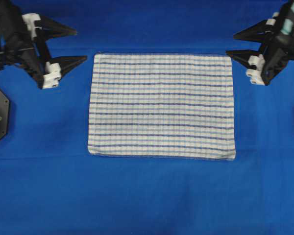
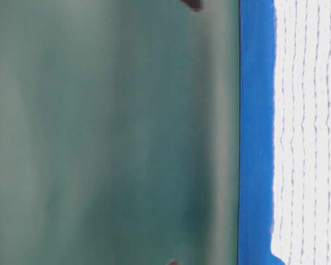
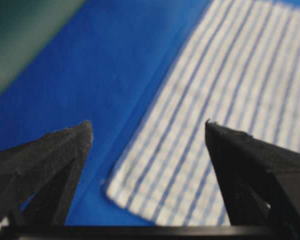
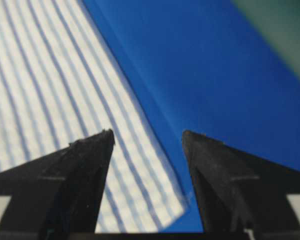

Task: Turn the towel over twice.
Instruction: 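Move both grippers to the far corners of the checked towel, then pinch the far towel corners with left and right grippers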

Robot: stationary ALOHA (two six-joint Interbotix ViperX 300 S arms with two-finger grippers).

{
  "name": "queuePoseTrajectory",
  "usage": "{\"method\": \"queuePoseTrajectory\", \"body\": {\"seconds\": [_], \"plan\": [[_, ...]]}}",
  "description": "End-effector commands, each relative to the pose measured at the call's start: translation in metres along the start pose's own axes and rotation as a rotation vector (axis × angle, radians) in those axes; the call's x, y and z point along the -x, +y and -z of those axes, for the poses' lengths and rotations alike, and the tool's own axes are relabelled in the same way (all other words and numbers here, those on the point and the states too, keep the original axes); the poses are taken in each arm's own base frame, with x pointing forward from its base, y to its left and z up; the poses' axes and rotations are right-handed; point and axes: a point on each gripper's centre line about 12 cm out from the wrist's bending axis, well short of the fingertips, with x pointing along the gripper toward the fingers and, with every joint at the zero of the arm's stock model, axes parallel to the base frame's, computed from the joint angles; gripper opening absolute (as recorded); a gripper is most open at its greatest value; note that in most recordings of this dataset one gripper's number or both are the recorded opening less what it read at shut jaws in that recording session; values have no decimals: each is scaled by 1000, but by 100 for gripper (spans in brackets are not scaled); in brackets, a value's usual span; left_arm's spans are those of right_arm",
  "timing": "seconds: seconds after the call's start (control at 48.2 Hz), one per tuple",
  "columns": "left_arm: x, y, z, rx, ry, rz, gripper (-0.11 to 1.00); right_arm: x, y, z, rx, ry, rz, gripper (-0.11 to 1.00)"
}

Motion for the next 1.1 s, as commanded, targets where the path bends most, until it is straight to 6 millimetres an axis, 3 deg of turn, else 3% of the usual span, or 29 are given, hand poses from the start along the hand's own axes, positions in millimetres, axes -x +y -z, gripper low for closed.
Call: {"method": "queuePoseTrajectory", "body": {"seconds": [0.0,0.415,0.725,0.788,0.85,1.016,1.078], "plan": [[-11,5,7,-3,12,-20,87,-13,-4,1,0,28,11,61],[-69,22,69,-42,191,-66,87,-59,-16,41,-16,186,40,61],[-87,34,98,-23,296,-95,81,-71,-25,61,-32,242,62,59],[-86,35,101,-21,319,-99,74,-71,-25,61,-29,239,62,56],[-86,35,103,-20,343,-96,57,-71,-25,62,-25,246,61,48],[-84,35,110,-16,412,-93,12,-71,-25,61,-15,243,60,4],[-83,35,111,-15,423,-92,3,-72,-25,60,-14,241,59,4]]}}
